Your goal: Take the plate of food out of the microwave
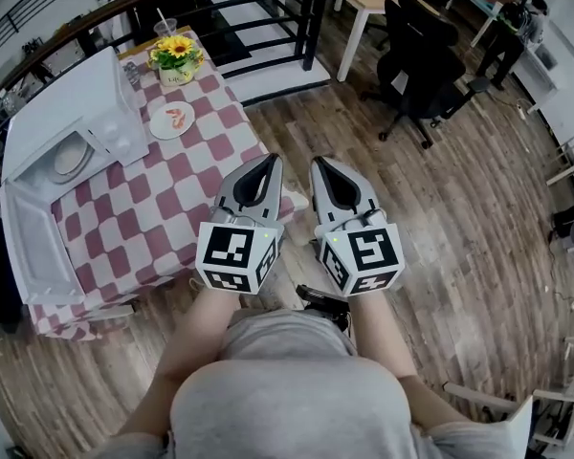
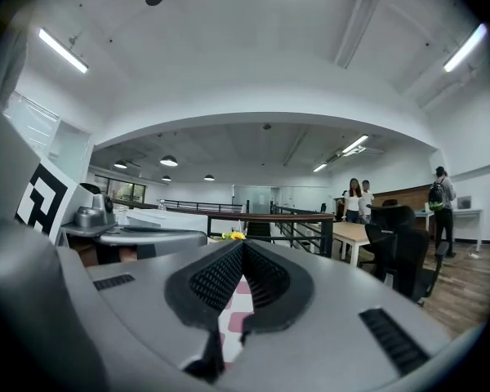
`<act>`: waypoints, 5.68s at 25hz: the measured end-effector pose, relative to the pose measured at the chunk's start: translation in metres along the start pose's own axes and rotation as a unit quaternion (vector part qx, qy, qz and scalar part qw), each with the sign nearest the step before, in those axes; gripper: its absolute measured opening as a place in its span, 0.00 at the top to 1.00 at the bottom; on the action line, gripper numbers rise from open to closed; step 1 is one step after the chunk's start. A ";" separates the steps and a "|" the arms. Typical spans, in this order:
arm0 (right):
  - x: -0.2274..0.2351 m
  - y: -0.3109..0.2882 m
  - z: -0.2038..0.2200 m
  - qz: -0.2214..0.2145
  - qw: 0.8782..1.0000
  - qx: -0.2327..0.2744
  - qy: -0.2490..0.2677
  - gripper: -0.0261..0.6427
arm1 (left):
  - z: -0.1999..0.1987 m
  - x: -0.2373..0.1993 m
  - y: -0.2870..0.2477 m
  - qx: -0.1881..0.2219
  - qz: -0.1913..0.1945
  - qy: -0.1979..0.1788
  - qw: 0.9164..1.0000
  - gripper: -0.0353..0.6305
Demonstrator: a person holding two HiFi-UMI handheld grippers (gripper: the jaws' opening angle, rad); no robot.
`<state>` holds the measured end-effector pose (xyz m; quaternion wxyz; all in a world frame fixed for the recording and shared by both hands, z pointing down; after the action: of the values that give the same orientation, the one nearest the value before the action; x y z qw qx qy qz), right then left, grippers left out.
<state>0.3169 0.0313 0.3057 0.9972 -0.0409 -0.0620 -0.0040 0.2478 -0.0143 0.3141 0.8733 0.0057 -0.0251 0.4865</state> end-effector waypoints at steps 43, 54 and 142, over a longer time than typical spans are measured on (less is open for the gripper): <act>-0.278 -0.127 0.041 -0.189 0.982 -0.025 0.019 0.93 | 0.035 -0.248 0.187 -0.001 -0.181 0.055 0.982 0.94; -0.293 -0.159 0.040 -0.267 0.962 -0.037 0.033 0.93 | 0.045 -0.270 0.183 -0.014 -0.253 0.073 0.964 0.94; -0.389 -0.327 0.186 -0.286 0.936 -0.197 -0.053 0.93 | 0.299 -0.581 0.226 -0.033 -0.491 0.617 0.614 0.47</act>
<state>-0.0967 -0.2787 0.4676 0.9213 -0.2173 -0.1213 -0.2987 -0.2611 -0.3996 0.5811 0.7912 -0.3131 0.5098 -0.1273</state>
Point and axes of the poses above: the fingertips, and each gripper's own axes: y backward along the fingers, x to its right, z out of its underside, the point moved 2 cm from there along y, backward along the fingers, and after that the axes turned 10 degrees about -y, right-handed, at the moved point
